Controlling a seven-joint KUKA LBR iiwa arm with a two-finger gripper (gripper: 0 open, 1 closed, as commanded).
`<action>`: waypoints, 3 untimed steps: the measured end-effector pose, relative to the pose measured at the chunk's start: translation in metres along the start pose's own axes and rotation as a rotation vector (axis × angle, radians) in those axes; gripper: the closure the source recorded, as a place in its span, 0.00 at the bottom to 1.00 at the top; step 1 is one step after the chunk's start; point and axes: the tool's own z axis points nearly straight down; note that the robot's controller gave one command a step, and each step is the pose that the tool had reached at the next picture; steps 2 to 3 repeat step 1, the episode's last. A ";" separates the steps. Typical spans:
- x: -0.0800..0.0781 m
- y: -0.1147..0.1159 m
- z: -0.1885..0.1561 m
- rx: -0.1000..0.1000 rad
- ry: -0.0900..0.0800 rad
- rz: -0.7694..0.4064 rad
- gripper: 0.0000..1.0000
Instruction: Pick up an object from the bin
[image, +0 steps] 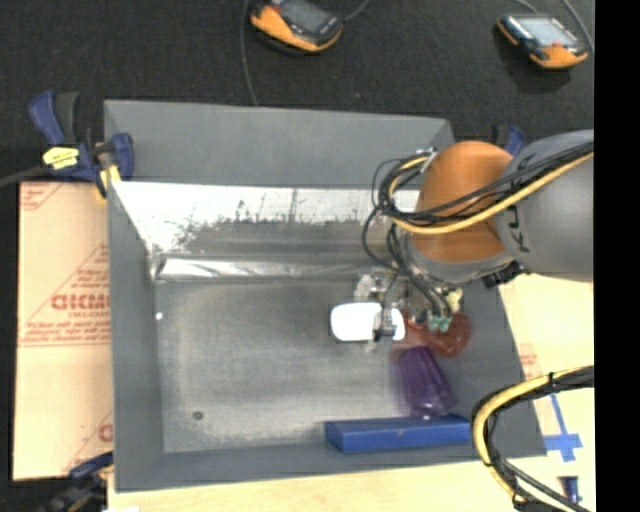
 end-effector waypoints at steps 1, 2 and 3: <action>0.008 0.002 -0.068 0.001 0.005 -0.052 1.00; 0.008 0.002 -0.068 0.001 0.005 -0.052 1.00; 0.008 0.002 -0.068 0.001 0.005 -0.052 1.00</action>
Offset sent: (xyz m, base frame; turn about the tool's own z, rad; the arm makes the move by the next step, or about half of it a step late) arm 0.0389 0.0201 0.1546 -0.0718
